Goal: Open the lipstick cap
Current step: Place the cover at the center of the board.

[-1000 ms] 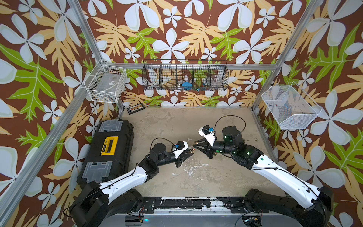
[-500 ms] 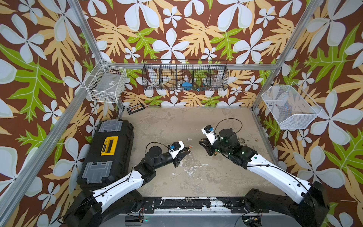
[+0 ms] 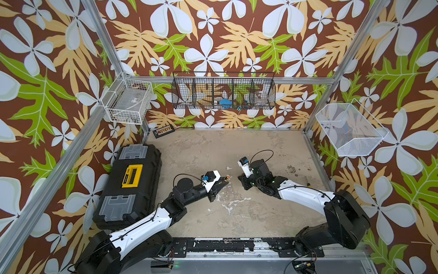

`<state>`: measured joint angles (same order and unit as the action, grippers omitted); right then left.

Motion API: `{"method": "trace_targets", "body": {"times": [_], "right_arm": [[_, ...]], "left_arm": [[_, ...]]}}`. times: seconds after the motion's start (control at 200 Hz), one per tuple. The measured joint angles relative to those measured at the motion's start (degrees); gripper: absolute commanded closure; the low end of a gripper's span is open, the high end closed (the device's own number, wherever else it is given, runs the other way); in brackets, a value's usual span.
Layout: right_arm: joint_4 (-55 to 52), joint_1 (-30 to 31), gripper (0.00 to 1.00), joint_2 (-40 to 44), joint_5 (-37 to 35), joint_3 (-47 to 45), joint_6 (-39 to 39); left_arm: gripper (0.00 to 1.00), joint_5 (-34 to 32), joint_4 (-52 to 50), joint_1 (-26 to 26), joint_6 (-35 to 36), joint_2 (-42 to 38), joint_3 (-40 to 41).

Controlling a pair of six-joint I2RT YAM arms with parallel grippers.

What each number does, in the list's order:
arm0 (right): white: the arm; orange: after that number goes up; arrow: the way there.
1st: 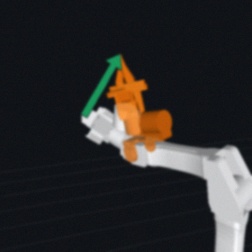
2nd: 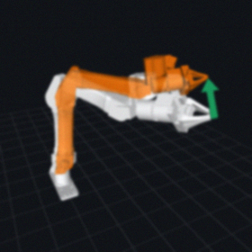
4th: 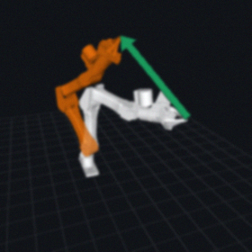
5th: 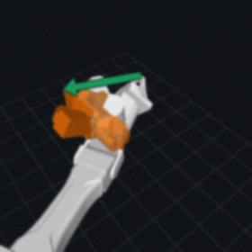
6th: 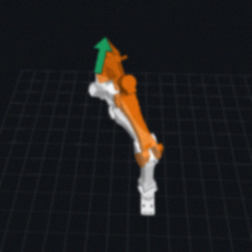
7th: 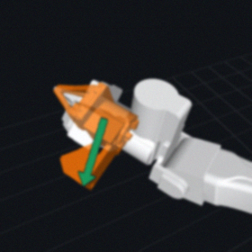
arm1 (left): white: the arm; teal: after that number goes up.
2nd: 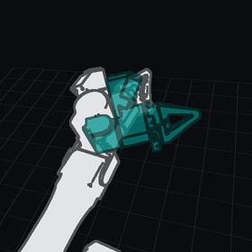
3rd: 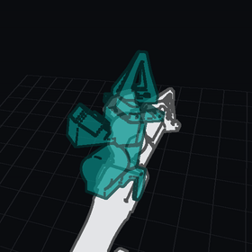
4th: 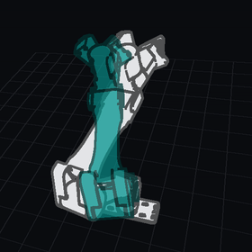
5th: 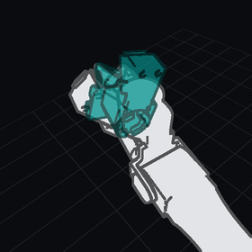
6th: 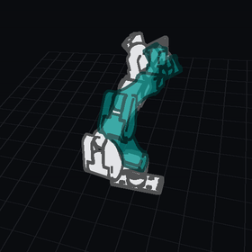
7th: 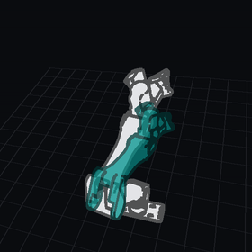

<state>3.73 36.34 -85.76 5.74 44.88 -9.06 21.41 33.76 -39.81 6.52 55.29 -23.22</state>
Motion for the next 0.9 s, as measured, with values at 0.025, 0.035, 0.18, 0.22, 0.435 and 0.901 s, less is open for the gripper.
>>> {"method": "trace_targets", "body": {"times": [0.025, 0.035, 0.18, 0.22, 0.435, 0.901], "right_arm": [[0.5, 0.0, 0.8, -0.7, 0.0, 0.0, -0.3], [0.7, 0.0, 0.8, -1.0, -0.1, 0.0, -0.4], [2.5, 0.0, 0.79, -5.3, -1.7, 0.3, -1.2], [2.7, 0.0, 0.79, -6.2, -2.1, 0.5, -1.2], [4.4, -0.1, 0.79, -10.6, -4.7, 1.0, -2.5], [6.1, -0.3, 0.77, -15.6, -7.1, 2.9, -4.0]], "left_arm": [[0.86, -0.2, 0.0, 0.0, 0.0, -0.2, 0.1], [0.86, -0.2, 0.0, 0.0, 0.0, -0.2, 0.2], [0.86, -0.6, 0.0, 0.0, 0.2, -0.5, 0.5], [0.86, -0.6, 0.1, 0.0, 0.2, -0.5, 0.6], [0.86, -1.0, 0.2, 0.0, 0.5, -0.5, 0.8], [0.86, -1.5, 0.6, 0.0, 0.7, -0.5, 1.1]]}}
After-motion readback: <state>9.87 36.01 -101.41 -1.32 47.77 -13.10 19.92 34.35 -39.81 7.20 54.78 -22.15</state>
